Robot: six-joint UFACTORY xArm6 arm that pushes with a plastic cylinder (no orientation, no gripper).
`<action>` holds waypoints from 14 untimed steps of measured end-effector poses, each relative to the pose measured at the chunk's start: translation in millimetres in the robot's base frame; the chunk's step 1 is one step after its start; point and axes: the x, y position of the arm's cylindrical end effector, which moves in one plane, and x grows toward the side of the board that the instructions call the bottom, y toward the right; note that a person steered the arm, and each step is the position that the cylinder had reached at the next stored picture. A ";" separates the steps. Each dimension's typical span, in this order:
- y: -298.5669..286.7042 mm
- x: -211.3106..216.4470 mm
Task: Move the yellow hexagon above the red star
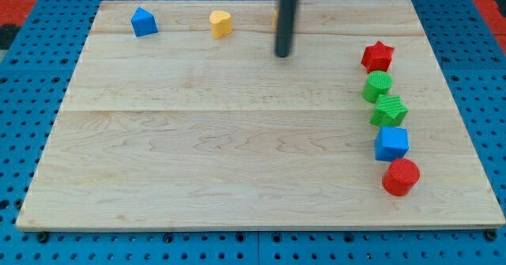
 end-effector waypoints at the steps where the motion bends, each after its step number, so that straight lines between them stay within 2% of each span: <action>1: -48.7 -42.1; 2: -1.4 -77.8; 3: 11.3 -101.4; 4: 76.4 -90.6; 5: 98.9 -86.9; 6: 36.5 -86.8; 7: 5.5 -68.9; 8: 61.7 -40.5; 9: 99.8 -51.3; 10: 99.8 -76.1; 12: 112.2 -95.7; 13: 149.2 -95.1; 14: 168.1 -72.5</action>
